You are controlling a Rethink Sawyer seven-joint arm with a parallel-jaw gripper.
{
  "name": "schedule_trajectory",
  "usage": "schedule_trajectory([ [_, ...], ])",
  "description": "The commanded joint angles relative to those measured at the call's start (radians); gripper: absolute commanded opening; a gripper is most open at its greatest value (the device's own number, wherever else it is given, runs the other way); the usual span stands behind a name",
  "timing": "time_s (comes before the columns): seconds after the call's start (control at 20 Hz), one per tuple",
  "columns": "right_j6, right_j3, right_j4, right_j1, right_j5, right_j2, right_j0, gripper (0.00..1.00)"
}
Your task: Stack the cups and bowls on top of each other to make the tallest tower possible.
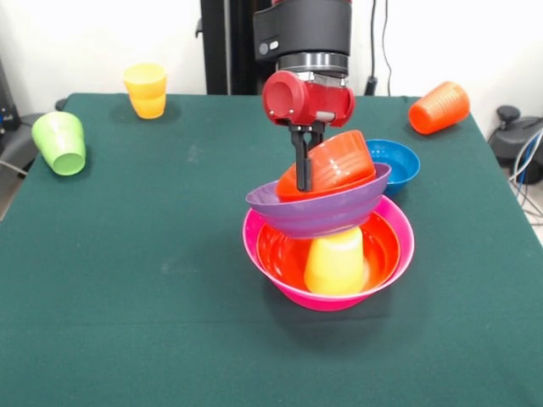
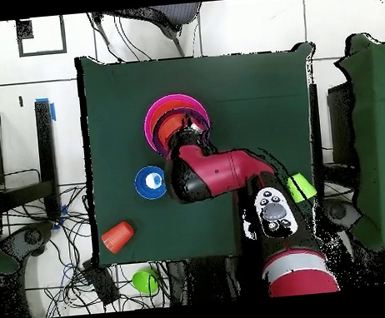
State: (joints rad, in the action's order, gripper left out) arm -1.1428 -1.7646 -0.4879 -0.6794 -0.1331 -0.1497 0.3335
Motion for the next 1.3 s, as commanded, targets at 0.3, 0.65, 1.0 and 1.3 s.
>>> schedule_trajectory([
  [0.3, -0.179, 0.05, -0.007, 0.129, -0.003, -0.144, -0.019, 0.0],
  [0.65, -0.18, 0.073, 0.007, 0.144, 0.011, -0.141, -0.027, 0.0],
  [1.0, -0.188, 0.091, 0.017, 0.155, 0.009, -0.132, -0.038, 0.0],
  [1.3, -0.193, 0.107, 0.026, 0.169, 0.004, -0.127, -0.047, 0.0],
])
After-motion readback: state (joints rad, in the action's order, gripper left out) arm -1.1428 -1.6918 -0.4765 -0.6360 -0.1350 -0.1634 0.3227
